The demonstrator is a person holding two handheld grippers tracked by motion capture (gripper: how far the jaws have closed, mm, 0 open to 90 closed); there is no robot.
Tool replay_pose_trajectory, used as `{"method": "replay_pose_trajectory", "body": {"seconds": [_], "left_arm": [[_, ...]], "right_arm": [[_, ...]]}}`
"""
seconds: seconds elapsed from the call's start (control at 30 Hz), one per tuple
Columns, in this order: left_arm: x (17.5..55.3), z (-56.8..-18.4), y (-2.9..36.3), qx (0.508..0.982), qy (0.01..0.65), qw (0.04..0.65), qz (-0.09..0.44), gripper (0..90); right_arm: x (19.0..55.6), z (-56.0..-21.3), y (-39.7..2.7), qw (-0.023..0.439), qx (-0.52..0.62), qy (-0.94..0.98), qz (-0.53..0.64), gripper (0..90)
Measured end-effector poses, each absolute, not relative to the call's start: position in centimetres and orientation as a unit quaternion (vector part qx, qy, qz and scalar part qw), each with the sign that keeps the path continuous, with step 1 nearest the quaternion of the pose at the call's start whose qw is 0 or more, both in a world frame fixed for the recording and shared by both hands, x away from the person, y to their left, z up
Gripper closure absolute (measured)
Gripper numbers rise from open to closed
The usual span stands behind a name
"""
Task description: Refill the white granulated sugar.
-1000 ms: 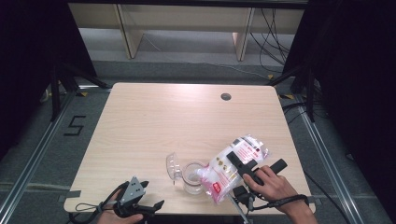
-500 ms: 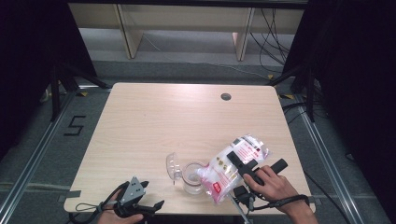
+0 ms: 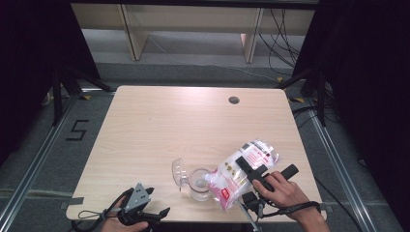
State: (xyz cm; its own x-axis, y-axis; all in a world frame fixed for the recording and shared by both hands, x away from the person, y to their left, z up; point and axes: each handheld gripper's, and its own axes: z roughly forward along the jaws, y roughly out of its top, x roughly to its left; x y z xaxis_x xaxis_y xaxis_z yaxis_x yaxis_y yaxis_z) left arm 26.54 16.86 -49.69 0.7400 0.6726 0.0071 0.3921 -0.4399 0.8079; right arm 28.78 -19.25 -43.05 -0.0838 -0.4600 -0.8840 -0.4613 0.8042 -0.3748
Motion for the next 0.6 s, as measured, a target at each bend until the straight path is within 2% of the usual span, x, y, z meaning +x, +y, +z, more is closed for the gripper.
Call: {"method": "replay_pose_trajectory", "body": {"seconds": [0.43, 0.6], "left_arm": [[26.61, -49.58, 17.02, 0.839, 0.313, 0.412, 0.169, 15.2], [26.38, -49.76, 16.67, 0.824, 0.331, 0.431, 0.158, 15.2]], "right_arm": [[28.77, -43.06, -19.2, 0.599, -0.316, 0.736, -0.002, 54.0], [28.77, -43.08, -19.23, 0.599, -0.316, 0.736, -0.001, 54.0]]}}
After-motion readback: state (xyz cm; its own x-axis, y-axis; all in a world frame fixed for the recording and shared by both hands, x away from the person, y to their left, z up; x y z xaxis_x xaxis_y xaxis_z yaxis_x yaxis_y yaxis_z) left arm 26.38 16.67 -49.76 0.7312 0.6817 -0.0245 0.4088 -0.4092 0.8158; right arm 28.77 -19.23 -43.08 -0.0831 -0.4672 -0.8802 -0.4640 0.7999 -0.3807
